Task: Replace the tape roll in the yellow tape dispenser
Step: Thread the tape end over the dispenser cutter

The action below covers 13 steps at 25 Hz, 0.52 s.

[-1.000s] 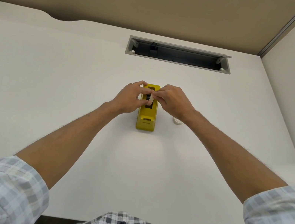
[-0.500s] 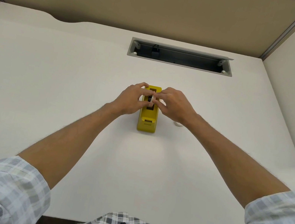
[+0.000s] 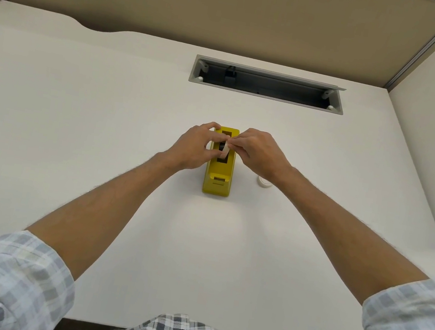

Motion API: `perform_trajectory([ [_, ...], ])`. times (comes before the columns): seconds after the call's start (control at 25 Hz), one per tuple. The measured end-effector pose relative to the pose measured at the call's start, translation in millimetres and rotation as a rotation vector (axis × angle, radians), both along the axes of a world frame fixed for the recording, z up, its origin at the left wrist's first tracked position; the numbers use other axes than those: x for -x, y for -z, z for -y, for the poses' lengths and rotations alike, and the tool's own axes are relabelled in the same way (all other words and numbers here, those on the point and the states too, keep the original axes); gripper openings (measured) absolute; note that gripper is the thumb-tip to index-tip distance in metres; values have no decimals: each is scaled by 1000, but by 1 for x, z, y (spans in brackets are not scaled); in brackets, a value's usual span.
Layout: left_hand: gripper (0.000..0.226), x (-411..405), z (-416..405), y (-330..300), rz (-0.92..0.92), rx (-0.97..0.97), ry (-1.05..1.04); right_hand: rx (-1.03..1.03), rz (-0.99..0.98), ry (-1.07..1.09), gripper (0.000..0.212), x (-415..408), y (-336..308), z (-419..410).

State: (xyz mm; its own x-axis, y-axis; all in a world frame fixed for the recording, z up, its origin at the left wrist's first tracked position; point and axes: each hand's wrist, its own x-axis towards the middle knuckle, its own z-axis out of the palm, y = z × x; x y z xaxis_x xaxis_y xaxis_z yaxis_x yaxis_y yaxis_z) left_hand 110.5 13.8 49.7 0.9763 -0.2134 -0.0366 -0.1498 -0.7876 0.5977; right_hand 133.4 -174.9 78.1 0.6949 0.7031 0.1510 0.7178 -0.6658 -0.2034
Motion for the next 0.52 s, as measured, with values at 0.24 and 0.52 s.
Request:
perform_trajectory([
  [0.24, 40, -2, -1, 2, -1, 1, 3, -18, 16, 19, 27, 1, 2, -1],
  [0.52, 40, -2, -2, 4, -2, -9, 5, -3, 15, 10, 27, 2, 2, 2],
])
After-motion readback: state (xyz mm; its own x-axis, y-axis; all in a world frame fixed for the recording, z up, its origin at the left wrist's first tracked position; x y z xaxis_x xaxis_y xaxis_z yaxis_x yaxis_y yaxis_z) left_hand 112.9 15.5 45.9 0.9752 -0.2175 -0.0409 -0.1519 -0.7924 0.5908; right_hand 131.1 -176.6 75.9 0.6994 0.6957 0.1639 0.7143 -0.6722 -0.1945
